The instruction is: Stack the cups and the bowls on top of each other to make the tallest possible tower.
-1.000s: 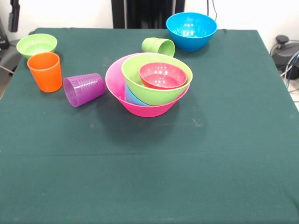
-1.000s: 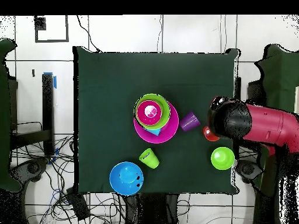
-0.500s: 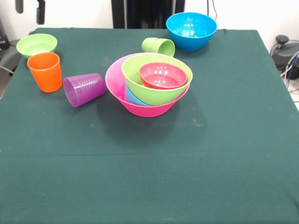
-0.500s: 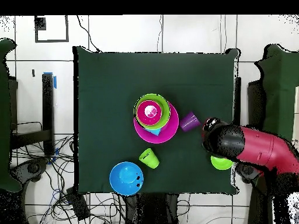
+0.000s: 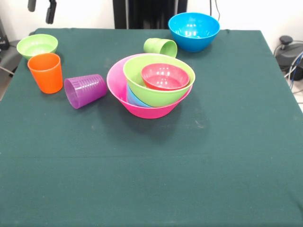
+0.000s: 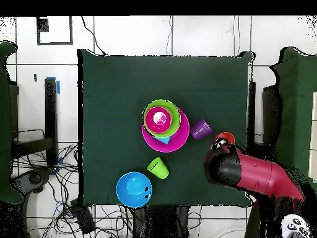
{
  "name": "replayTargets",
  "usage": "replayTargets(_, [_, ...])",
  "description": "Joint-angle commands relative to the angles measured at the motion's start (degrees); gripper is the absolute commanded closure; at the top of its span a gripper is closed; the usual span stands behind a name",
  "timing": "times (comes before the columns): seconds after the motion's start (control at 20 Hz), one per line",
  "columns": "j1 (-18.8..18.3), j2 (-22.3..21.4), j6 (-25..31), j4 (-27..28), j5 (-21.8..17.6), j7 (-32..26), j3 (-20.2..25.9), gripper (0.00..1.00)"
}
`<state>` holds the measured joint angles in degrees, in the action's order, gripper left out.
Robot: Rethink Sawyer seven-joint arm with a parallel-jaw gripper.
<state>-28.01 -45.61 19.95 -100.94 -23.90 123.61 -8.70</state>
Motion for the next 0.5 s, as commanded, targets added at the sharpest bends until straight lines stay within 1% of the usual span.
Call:
replayTargets(0.05, [2.84,8.08,-7.44,-0.15,-0.42,11.38,-2.75,0.0])
replayTargets(0.3, [3.1,14.67,-14.58,1.95,1.06,12.28,-3.75,0.0])
replayTargets(0.45, [3.79,16.77,-16.11,2.84,2.43,12.36,-4.54,0.0])
replayTargets(0.5, [4.25,16.23,-16.12,2.32,2.9,12.34,-4.92,0.0])
